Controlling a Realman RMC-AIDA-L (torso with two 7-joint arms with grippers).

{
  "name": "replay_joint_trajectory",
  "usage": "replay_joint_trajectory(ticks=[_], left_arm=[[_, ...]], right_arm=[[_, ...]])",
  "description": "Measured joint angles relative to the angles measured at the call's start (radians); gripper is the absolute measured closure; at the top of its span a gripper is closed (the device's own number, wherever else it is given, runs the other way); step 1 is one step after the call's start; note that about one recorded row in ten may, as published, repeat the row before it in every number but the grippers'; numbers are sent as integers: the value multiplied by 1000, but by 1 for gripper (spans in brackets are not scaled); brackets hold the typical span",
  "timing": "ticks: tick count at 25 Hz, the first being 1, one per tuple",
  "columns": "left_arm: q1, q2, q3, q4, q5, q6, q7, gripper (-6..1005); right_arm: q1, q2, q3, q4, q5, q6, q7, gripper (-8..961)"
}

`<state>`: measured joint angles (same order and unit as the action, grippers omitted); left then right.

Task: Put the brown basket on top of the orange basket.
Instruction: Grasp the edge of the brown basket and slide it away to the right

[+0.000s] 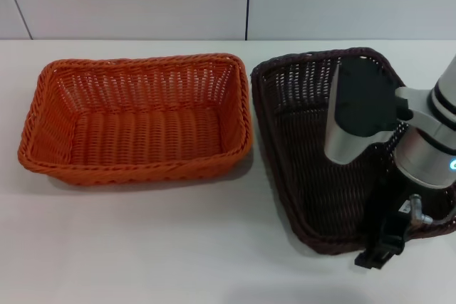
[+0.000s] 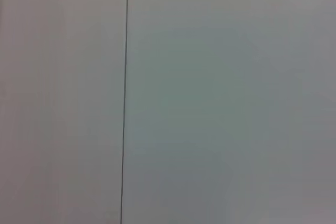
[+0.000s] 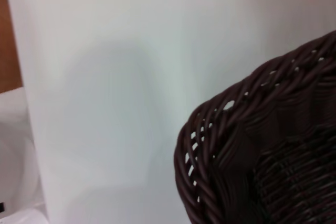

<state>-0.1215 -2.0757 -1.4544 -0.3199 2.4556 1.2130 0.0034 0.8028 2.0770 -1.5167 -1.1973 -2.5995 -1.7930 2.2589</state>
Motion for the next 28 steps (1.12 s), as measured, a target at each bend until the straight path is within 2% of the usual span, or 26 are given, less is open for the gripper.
replay_joint_trajectory(ticks=[1, 4, 14, 20, 28], left_arm=[[0, 1, 0, 0, 0, 0, 0, 200], [0, 3, 0, 0, -1, 0, 0, 200], [-10, 5, 0, 21, -1, 1, 1, 202], [-11, 6, -1, 33, -1, 5, 1, 203], [-8, 6, 4, 35, -1, 8, 1, 204]], right_arm=[[0, 0, 0, -1, -3, 6, 1, 285], [0, 0, 4, -11, -7, 16, 2, 442], [-15, 0, -6, -96, -10, 19, 40, 596], [-31, 0, -54, -149, -17, 25, 76, 683], [-84, 1, -64, -351, -33, 17, 125, 739]])
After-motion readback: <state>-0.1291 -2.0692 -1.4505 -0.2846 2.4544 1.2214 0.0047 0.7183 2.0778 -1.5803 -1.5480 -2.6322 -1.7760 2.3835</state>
